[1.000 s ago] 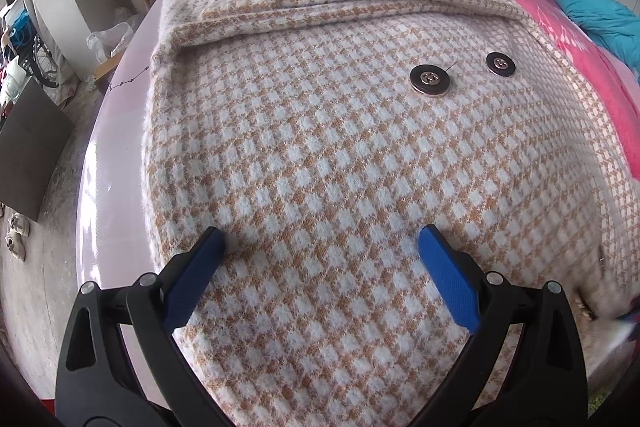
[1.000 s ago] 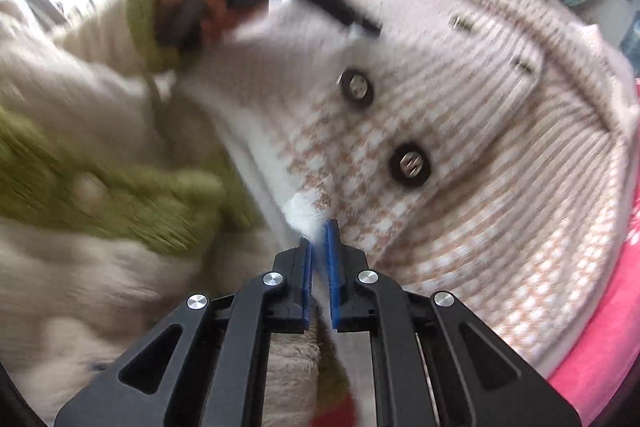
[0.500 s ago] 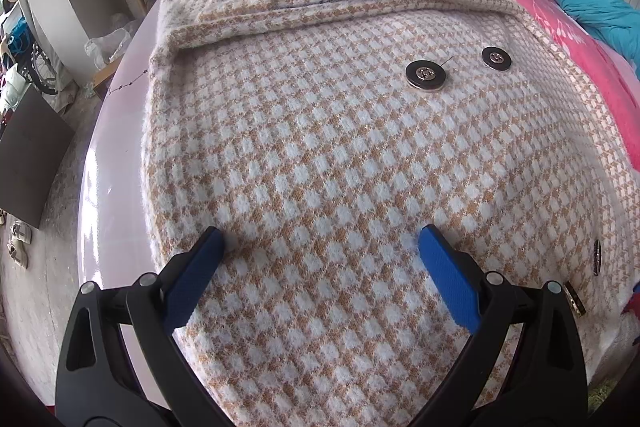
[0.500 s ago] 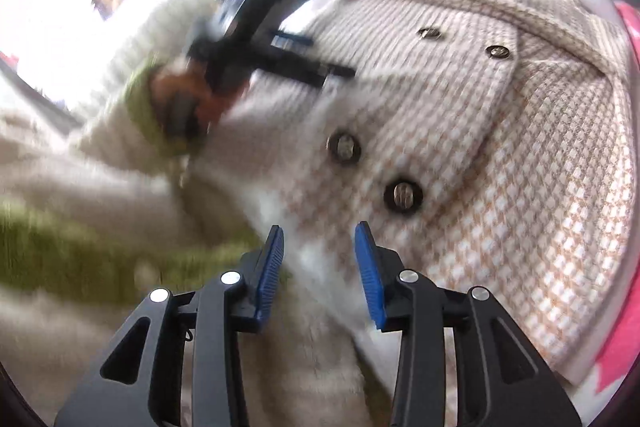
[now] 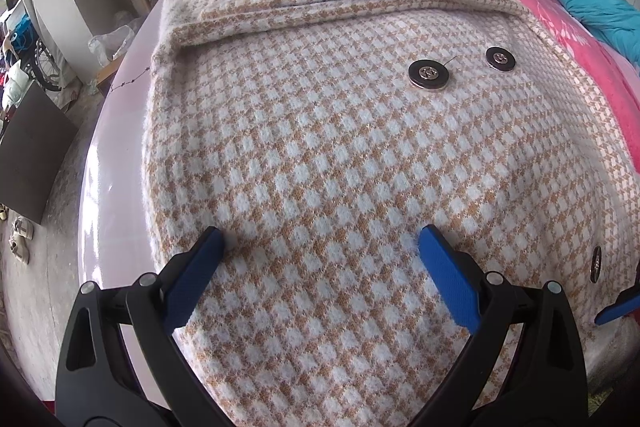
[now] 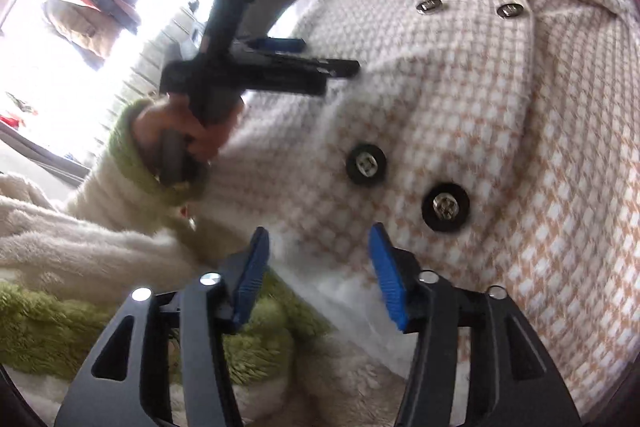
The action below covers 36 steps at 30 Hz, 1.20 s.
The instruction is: Fold large clothes
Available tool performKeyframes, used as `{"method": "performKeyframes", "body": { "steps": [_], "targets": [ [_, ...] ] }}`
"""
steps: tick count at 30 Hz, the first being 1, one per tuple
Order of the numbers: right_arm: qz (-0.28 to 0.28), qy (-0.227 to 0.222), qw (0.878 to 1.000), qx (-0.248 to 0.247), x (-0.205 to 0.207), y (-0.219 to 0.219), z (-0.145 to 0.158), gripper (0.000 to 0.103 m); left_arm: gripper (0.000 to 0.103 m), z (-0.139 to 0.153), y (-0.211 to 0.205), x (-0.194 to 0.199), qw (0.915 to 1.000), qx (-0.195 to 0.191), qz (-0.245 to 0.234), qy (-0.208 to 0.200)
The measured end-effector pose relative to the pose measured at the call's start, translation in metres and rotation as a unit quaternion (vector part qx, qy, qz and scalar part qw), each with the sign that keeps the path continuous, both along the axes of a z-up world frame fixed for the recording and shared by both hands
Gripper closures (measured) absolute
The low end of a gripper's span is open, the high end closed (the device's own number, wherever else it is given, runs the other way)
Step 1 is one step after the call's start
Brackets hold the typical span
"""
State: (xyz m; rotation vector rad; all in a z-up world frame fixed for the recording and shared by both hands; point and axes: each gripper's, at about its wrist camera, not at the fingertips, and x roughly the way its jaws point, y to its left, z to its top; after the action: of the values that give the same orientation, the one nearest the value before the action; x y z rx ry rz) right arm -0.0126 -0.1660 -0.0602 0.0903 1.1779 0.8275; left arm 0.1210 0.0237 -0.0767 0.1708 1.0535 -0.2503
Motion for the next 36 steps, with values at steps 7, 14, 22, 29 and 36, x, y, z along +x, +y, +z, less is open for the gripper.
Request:
{"method": "performKeyframes", "body": {
  "steps": [7,14,22,29,36],
  "targets": [
    [0.014,0.027,0.999,-0.024,-0.001,0.018,-0.016,0.043,0.009,-0.001,-0.001,0.002,1.0,0.002,0.002,0.004],
    [-0.075,-0.044,0.996,-0.02,0.014,-0.019,0.023,0.034,0.009,0.0,-0.002,0.002,1.0,0.002,0.005,0.003],
    [-0.215,-0.069,0.965,-0.134,0.036,-0.048,0.003,0.032,0.008,0.0,-0.003,0.002,1.0,0.002,0.005,0.003],
    [-0.234,-0.039,0.963,-0.126,0.043,-0.05,-0.023,0.031,0.008,-0.001,-0.003,0.002,1.0,0.002,0.006,0.004],
    [-0.235,-0.034,0.964,-0.12,0.043,-0.051,-0.022,0.029,0.008,0.0,-0.002,0.002,1.0,0.002,0.005,0.004]
  ]
}}
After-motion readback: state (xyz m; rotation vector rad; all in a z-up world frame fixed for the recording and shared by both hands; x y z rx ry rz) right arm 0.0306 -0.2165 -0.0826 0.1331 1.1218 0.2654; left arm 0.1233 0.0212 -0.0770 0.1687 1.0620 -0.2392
